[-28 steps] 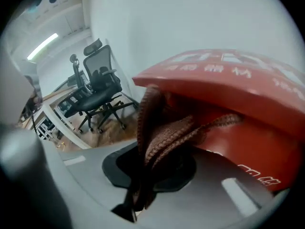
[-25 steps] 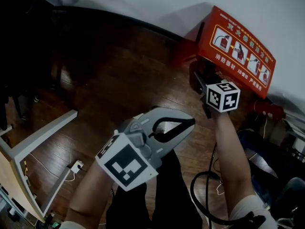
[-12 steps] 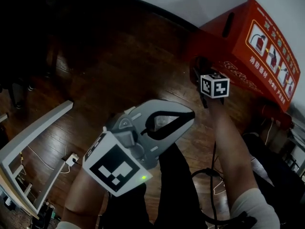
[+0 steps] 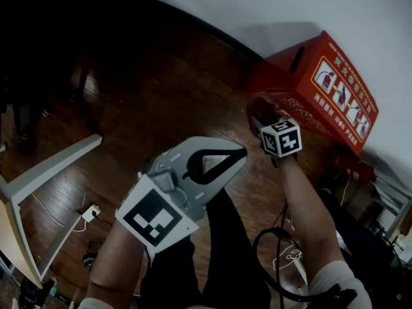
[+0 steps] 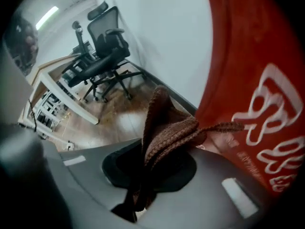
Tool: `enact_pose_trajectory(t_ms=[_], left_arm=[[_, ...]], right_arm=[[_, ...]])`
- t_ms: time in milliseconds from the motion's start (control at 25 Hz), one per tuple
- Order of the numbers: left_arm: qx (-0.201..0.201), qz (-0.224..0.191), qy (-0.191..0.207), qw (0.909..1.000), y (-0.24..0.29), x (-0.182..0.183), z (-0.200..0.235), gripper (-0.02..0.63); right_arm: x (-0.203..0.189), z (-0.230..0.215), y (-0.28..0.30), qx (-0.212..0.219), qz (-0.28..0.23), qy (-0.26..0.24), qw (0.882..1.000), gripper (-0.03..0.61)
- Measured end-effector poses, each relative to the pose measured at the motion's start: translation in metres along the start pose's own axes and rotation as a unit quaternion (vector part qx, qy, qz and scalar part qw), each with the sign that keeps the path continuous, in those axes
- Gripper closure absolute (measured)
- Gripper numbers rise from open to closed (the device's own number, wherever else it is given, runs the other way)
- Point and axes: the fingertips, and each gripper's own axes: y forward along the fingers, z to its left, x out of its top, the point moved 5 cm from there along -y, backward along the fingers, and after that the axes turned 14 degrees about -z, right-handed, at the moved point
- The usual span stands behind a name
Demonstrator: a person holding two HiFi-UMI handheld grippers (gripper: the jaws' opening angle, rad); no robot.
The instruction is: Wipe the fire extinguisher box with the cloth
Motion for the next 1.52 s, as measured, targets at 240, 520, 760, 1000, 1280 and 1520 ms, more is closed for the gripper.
enact_pose_trajectory(t_ms=[240, 520, 760, 1000, 1280, 1520], left_arm=[[0.021, -0.029, 0.031, 0.9989, -0.029, 0.084, -0.020, 0.614], [0.062, -0.056, 0.065, 0.9943, -0.044, 0.131, 0.007, 0.614], [0.101, -0.060, 0.049, 0.9918, -0.010, 0.124, 0.061, 0.614], [0.135, -0.065, 0.012, 0.9886, 0.021, 0.115, 0.101, 0.614], [0.156, -0.052, -0.023, 0.9861, 0.027, 0.090, 0.122, 0.614], [0.177, -0.043, -0.047, 0.9823, 0.028, 0.062, 0.128, 0.614]], right_arm=[[0.122, 0.072, -0.119, 0.117, 0.007, -0.172, 0.978, 0.526], [0.263, 0.055, -0.168, 0.236, 0.103, -0.433, 0.864, 0.526], [0.281, 0.009, -0.132, 0.364, 0.286, -0.538, 0.704, 0.526], [0.247, -0.030, -0.085, 0.434, 0.418, -0.519, 0.607, 0.526], [0.190, -0.051, -0.045, 0.482, 0.481, -0.495, 0.540, 0.526], [0.155, -0.064, 0.000, 0.487, 0.499, -0.487, 0.526, 0.526]])
